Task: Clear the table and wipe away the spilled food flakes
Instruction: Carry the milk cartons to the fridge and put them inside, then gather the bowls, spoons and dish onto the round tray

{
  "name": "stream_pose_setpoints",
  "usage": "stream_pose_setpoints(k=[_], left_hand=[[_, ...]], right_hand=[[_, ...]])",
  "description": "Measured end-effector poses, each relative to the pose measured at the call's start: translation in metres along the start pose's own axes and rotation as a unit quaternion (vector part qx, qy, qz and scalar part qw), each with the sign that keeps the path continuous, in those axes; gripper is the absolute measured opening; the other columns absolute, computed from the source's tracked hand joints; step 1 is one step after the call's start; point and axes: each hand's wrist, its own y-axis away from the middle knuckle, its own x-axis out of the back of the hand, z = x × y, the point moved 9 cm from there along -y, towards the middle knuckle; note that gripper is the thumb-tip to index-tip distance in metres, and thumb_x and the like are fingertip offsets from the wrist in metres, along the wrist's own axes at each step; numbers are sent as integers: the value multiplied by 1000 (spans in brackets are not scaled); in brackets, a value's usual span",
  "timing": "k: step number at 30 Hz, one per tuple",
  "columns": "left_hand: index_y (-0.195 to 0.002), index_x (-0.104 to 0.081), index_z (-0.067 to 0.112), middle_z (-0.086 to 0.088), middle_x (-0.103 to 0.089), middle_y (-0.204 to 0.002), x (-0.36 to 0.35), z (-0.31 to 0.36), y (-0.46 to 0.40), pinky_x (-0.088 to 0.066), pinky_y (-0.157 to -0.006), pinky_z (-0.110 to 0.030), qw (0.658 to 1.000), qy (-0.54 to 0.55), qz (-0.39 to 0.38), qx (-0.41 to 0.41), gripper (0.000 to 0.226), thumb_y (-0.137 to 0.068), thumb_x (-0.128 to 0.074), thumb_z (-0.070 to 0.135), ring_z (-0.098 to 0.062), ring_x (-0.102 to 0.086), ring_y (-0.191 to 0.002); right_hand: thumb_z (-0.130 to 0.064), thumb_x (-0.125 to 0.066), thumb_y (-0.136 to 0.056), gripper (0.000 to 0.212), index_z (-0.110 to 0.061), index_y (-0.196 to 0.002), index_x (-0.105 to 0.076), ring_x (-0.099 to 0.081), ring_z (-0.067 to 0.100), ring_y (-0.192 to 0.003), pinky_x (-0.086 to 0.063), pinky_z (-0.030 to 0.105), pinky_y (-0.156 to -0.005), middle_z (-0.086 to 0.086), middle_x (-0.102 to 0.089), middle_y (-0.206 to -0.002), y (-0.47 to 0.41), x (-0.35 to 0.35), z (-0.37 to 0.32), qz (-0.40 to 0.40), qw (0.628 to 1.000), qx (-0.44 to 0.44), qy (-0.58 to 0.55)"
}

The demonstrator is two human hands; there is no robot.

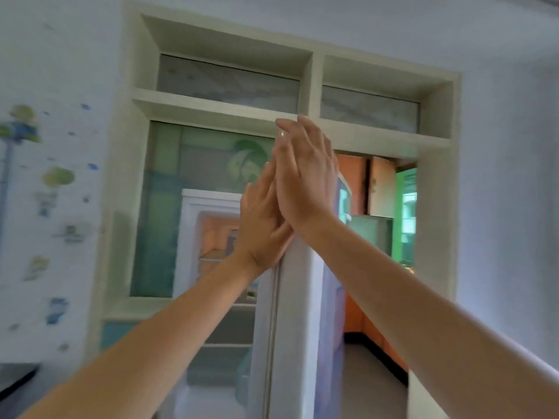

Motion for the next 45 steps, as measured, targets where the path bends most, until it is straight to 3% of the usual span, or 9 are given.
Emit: stream_pose_setpoints(k=[4, 6, 15, 18, 21, 23, 33, 38, 45], left_hand=[[-148, -14, 15, -5, -12, -158, 43, -43, 15, -3, -117, -43, 977, -212, -21, -21, 86, -80, -35, 63, -7, -3, -144], [-146, -21, 11, -8, -22, -155, 55, -64, 25, 2, -116, -35, 952, -301, -43, -41, 76, -83, -36, 50, -13, -14, -142], [-140, -40, 25, -10, -38, -148, 75, -207, 67, -26, -107, -58, 844, -503, -175, 58, 62, -77, -40, 29, -26, -44, -132], [-149, 0, 30, -2, 12, -158, 66, -243, 85, 12, -108, -53, 839, -478, -239, 103, 65, -94, -35, 28, -24, 4, -147], [-145, 16, 33, 5, 36, -146, 56, -255, 92, 19, -109, -52, 838, -467, -260, 104, 65, -97, -28, 33, -20, 20, -144], [-146, 15, 33, 4, 35, -147, 49, -263, 90, 15, -111, -55, 845, -454, -264, 100, 65, -97, -28, 34, -20, 20, -144], [-137, 24, 28, 0, 17, -157, -38, -243, 79, 11, -113, -55, 907, -333, -253, 54, 65, -97, -27, 36, -20, 14, -146], [-138, 17, 34, -1, 10, -158, -108, -199, 82, 12, -109, -61, 933, -245, -264, -10, 62, -79, 9, 52, -24, 8, -146], [-145, -2, 33, -3, -3, -158, -206, -94, 103, 11, -106, -62, 951, -90, -280, -96, 70, -84, 15, 62, -28, -5, -146]], right_hand=[[-43, -21, -89, 59, -23, -143, -33, -14, 13, -144, -9, 33, -118, 0, -21, -156, 19, -66, -5, -42, 995, 42, -82], [-46, -17, -87, 64, -24, -147, -19, -6, 11, -145, -6, 29, -118, -1, -11, -158, 36, -102, 6, -69, 992, 36, -99], [-70, 28, -67, 81, -38, -141, 15, 15, 9, -144, 14, 38, -115, -15, 23, -150, 120, -233, 99, -320, 932, 30, 166], [-67, 44, -52, 105, -35, -146, 11, 13, 16, -145, 11, 42, -115, -5, 19, -156, 141, -258, 126, -373, 894, 25, 248], [-64, 22, -79, 75, -32, -146, 13, 14, 18, -145, 8, 45, -116, -3, 20, -156, 146, -267, 140, -376, 887, -13, 270], [-53, -1, -94, 59, -31, -147, 12, 14, 18, -145, 9, 45, -116, -3, 18, -157, 144, -273, 143, -378, 884, -21, 275], [-56, 5, -82, 70, -32, -148, 1, 9, 16, -146, 14, 42, -113, -5, 10, -158, 129, -208, 167, -310, 894, -37, 321], [-58, 9, -77, 75, -34, -148, 2, 10, 16, -146, 12, 44, -115, -5, 11, -158, 138, -122, 200, -295, 855, -80, 419], [-66, 13, -77, 71, -37, -141, 15, 18, 18, -142, 20, 45, -108, -9, 25, -148, 177, 37, 226, -271, 766, -171, 557]])
